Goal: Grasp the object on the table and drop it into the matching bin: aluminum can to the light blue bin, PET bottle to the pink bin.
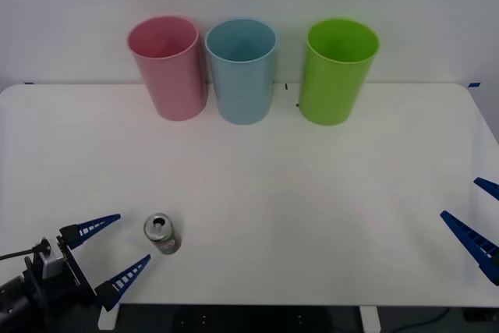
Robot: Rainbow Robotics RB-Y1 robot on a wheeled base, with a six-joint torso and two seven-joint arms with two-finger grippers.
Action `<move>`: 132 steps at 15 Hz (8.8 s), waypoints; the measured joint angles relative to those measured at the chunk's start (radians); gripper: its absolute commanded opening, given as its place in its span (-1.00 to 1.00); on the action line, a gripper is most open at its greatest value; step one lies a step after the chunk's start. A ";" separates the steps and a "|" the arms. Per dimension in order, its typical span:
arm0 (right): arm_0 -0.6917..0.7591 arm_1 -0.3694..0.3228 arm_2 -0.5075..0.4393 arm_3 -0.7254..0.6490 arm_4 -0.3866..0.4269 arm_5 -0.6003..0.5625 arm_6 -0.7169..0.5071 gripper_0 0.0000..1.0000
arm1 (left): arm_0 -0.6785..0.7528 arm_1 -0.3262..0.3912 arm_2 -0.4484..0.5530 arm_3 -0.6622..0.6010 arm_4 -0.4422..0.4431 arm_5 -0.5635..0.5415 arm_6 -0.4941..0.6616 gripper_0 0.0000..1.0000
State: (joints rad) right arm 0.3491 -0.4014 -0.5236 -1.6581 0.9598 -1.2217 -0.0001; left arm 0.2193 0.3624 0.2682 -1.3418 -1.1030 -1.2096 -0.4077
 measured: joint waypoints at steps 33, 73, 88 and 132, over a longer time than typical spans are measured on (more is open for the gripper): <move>0.000 0.000 0.000 0.000 0.000 0.000 0.000 1.00 | -0.131 -0.088 -0.084 0.117 -0.121 0.072 -0.086 -1.00; 0.000 0.000 0.000 0.000 0.000 0.000 0.000 1.00 | -0.547 -0.077 0.061 -0.178 -0.208 0.172 0.636 -1.00; 0.000 0.000 0.000 0.000 0.000 0.000 0.000 1.00 | -1.079 -0.092 -0.051 0.217 -0.540 0.376 0.884 -1.00; 0.000 0.000 0.000 0.000 0.000 0.000 0.000 1.00 | -1.234 -0.211 -0.079 0.486 -0.554 0.718 0.726 1.00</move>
State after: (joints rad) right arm 0.3491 -0.4014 -0.5236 -1.6581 0.9600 -1.2217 0.0000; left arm -1.0145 0.1519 0.1896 -0.8555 -1.6573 -0.4920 0.3184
